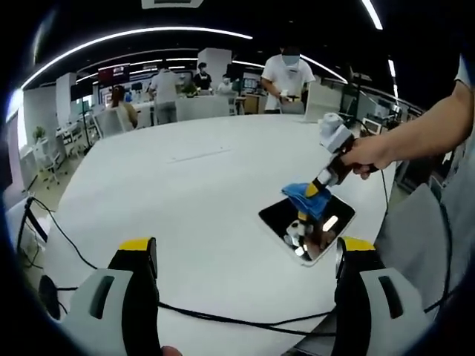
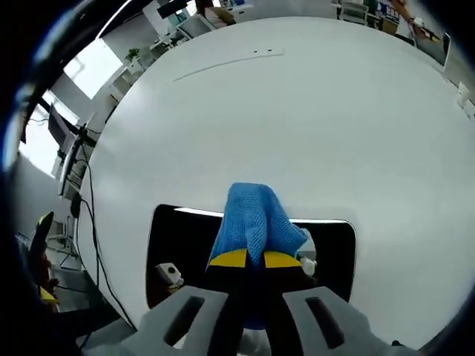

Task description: Wipe the mirror surface with the cleaning cloth until all visible marks leave the cleaned area.

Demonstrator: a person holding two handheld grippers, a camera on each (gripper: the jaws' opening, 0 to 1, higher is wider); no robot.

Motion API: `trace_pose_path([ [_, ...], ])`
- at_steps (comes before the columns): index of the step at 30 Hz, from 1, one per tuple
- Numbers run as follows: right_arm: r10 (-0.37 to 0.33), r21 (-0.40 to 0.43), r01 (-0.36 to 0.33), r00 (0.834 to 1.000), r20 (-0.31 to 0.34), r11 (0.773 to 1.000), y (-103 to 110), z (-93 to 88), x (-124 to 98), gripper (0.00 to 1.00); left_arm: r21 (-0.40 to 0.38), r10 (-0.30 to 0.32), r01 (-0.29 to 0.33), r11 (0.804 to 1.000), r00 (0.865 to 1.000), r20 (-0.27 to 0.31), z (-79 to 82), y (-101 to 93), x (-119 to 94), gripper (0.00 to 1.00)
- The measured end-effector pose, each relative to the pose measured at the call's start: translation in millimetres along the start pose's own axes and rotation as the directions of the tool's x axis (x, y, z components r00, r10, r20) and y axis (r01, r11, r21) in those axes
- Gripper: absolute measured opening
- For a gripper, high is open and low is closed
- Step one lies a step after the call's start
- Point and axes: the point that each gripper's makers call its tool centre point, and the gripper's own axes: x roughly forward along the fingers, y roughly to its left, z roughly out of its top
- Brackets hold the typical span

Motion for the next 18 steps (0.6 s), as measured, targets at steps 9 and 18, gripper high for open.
trace_pose_path([
  [9, 0.002, -0.040, -0.003, 1.000, -0.024, 0.999, 22.4, 4.1, 7.0, 0.00, -0.018, -0.015, 0.015, 1.000, 1.000, 0.003, -2.9, -2.5, 1.3, 0.99],
  [18, 0.016, -0.066, -0.017, 1.000, -0.022, 0.998, 50.3, 10.2, 14.2, 0.00, -0.030, -0.005, 0.006, 1.000, 0.999, 0.032, 1.5, 9.0, 2.0, 0.99],
])
